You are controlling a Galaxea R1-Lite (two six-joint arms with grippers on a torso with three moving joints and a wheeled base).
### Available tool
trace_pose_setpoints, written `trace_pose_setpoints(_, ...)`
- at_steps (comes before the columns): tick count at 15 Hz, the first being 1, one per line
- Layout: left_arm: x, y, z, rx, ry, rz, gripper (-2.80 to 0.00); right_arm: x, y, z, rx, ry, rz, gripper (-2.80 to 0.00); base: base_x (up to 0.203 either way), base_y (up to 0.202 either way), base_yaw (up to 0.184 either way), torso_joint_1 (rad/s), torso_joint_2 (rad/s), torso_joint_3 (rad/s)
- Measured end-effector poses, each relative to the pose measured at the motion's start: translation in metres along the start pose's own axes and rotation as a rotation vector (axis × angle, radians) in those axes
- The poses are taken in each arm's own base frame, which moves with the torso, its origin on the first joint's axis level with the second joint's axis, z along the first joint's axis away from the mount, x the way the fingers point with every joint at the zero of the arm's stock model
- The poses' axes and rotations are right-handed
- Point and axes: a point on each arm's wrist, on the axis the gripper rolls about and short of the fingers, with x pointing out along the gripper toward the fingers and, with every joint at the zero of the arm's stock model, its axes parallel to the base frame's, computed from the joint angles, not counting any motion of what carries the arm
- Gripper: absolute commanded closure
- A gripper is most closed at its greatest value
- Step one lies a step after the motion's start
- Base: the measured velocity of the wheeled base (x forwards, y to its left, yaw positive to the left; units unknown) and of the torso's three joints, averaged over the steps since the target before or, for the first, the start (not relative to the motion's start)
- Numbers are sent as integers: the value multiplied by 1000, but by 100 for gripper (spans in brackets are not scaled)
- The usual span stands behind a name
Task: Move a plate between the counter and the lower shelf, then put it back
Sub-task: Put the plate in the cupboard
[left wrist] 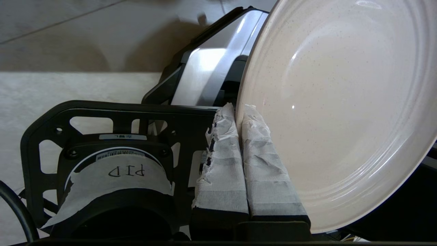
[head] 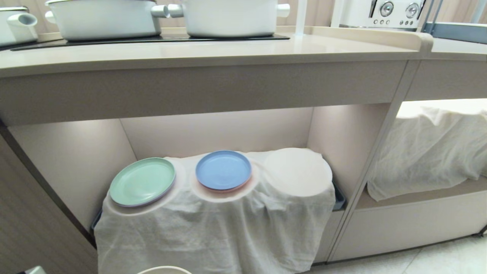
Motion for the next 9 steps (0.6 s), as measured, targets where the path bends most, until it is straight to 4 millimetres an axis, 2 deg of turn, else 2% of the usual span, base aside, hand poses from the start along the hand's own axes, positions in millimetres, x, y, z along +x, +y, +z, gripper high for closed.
trace_pose_setpoints(9,1,0,0,3,7,-2,0,0,0,0,0,0,0,0,0,-194,1,2,3,3)
